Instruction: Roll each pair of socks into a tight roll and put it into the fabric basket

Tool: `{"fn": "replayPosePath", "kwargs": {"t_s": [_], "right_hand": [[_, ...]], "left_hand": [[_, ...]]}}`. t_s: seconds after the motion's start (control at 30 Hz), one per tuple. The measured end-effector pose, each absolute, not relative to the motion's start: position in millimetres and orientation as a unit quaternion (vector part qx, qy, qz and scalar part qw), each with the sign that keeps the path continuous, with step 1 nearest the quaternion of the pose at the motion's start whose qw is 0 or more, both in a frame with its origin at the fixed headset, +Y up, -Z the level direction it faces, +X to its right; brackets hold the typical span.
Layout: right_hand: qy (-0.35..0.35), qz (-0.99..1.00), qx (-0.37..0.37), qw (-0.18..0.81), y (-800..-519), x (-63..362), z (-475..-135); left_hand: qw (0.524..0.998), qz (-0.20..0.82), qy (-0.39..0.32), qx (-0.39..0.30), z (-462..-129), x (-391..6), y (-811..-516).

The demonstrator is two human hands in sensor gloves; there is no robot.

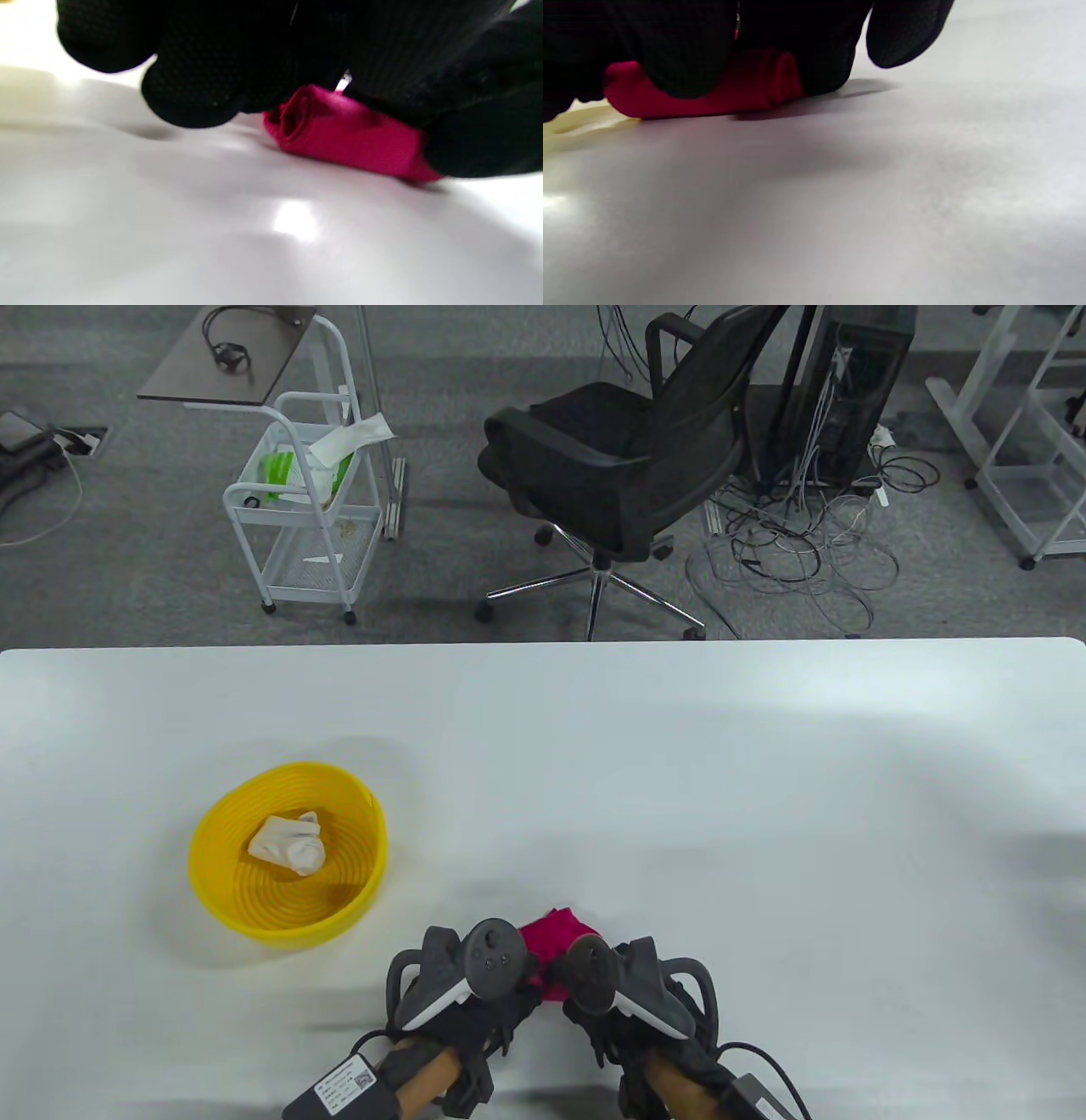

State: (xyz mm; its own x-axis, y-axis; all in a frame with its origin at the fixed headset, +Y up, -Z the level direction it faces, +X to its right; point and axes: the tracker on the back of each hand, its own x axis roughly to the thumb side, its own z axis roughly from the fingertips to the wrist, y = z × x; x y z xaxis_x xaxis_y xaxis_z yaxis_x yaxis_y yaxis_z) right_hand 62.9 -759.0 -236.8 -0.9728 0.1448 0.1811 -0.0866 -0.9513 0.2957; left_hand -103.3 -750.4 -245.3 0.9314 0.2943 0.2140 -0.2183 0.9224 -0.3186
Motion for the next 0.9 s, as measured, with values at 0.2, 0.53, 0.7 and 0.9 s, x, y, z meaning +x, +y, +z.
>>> {"fn": "replayPosePath", "kwargs": {"t_s": [0.2,0.53,0.7,0.9], "right_hand": [[0.128,0.986,0.097,0.056,-758.2,61.5,-237.2],[0.099,0.987,0.099,0.075,-751.4,66.3,-238.5],[0.041,0.987,0.098,0.118,-731.6,80.9,-237.7],[0.055,0.982,0.140,0.114,-729.8,78.3,-231.5]], "left_hand": [[0.972,0.110,-0.137,-0.155,-247.6,-98.9,-756.4],[0.971,0.116,-0.140,-0.158,-247.8,-96.2,-757.2],[0.968,0.138,-0.128,-0.168,-249.6,-98.6,-758.5],[0.966,0.154,-0.119,-0.169,-250.4,-100.0,-760.1]]}}
